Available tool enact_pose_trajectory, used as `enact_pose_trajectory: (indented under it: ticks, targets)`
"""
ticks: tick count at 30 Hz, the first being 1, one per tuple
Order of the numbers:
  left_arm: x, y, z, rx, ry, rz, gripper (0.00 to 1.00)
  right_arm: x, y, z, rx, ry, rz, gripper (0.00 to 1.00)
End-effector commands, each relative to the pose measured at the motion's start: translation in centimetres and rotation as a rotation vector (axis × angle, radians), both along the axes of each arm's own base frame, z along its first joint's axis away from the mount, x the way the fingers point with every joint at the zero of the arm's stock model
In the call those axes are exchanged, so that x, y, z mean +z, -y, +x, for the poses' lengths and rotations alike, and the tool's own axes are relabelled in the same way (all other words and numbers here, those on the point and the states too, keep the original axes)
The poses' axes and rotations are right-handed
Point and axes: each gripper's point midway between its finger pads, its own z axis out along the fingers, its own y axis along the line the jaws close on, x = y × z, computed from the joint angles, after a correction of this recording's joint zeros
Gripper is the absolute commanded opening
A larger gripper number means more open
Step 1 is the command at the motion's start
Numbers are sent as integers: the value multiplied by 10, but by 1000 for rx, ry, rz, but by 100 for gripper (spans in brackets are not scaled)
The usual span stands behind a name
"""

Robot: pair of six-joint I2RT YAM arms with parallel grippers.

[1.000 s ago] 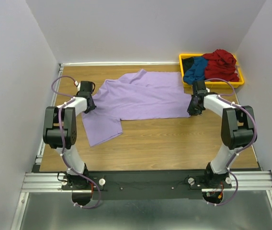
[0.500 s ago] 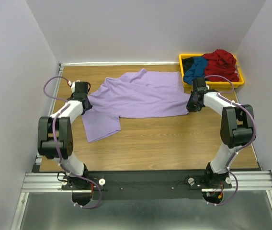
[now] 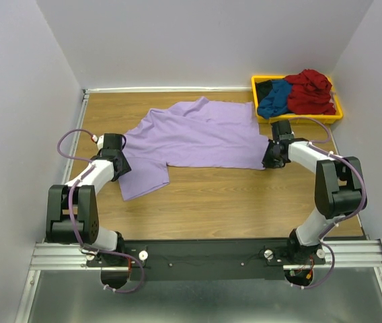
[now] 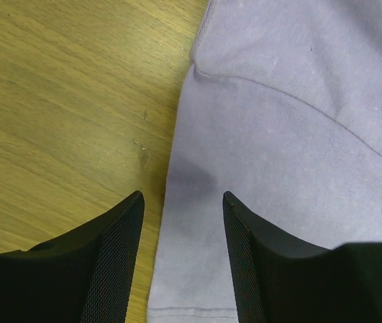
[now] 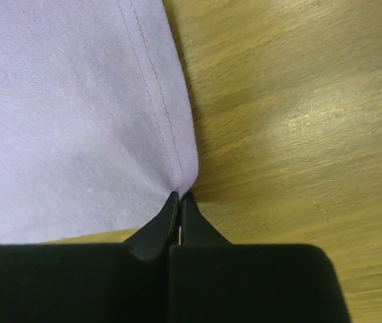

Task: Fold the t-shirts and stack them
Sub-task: Flatten the tshirt out

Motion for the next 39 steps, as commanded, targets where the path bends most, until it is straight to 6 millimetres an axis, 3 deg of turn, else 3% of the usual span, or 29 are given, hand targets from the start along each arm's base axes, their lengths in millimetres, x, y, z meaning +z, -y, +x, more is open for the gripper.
enact_pose_trajectory:
  ticks: [1,10,17,32,35,39]
  targets:
    - [-1,0,-2,21,-2,-13,58,3,-5,-3,31,21,18,1]
    - [-12,-1,-12,19,-49,-7,47,4,-6,-4,35,31,20,1]
    - [-19,-12,-15,31,-74,6,47,4,-6,-4,32,34,22,1]
    - [-39,1,-23,-15,-119,-68,45,2,-3,-7,15,32,11,1]
    - [-43,3,-25,-19,-129,-80,36,3,-3,-6,12,36,13,1]
    - [-42,4,-25,-24,-128,-83,11,2,-2,-6,9,36,4,1]
